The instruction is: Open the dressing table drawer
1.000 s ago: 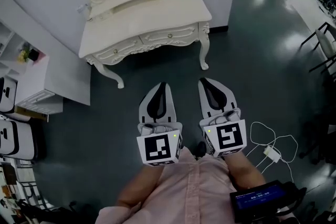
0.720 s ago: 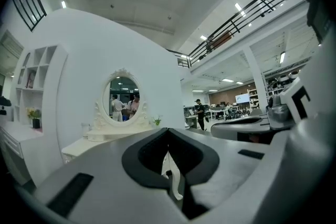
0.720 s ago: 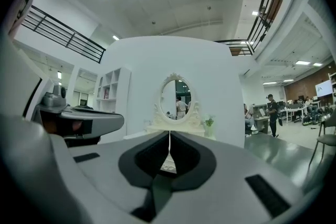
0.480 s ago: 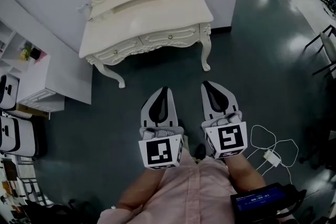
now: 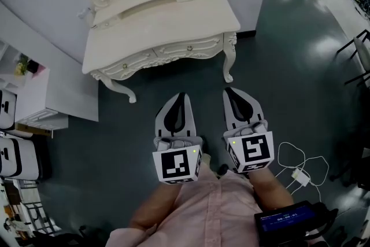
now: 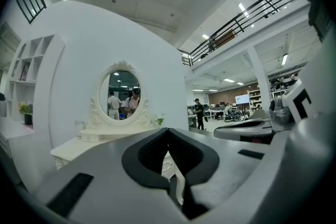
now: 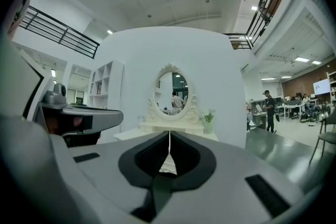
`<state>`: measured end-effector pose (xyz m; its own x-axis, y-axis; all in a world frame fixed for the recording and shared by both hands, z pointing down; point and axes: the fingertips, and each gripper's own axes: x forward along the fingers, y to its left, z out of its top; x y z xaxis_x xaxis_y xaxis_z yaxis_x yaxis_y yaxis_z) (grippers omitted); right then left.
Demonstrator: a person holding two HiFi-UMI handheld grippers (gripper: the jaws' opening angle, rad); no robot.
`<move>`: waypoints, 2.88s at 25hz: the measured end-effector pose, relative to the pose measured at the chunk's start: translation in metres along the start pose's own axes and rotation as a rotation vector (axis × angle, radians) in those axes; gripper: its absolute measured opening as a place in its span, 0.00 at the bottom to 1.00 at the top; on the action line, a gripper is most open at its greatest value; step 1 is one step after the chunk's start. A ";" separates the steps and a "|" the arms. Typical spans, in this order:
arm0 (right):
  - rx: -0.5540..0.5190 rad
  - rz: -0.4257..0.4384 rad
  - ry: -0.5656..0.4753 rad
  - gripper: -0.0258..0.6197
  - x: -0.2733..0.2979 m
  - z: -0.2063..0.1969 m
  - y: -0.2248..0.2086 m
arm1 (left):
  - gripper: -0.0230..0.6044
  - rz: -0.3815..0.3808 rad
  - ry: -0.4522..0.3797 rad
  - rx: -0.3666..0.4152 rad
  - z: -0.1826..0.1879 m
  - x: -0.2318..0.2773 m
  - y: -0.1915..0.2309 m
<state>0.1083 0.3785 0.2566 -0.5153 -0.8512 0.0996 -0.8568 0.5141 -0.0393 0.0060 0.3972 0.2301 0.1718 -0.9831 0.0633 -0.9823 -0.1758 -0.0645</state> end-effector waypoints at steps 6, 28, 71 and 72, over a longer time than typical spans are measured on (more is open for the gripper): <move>0.003 -0.033 -0.017 0.07 0.053 0.014 -0.009 | 0.07 -0.032 -0.005 0.011 0.006 0.048 0.030; 0.024 -0.131 -0.011 0.07 0.141 0.018 -0.046 | 0.07 -0.120 0.009 0.001 -0.004 0.155 0.068; 0.019 0.079 0.020 0.07 0.363 0.031 -0.178 | 0.07 0.091 0.049 0.020 0.002 0.376 0.104; 0.017 0.075 0.021 0.07 0.369 0.032 -0.178 | 0.07 0.088 0.047 0.018 0.002 0.381 0.108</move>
<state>0.0704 -0.0305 0.2684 -0.5779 -0.8077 0.1167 -0.8160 0.5746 -0.0638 -0.0349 0.0032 0.2449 0.0807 -0.9914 0.1030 -0.9919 -0.0900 -0.0895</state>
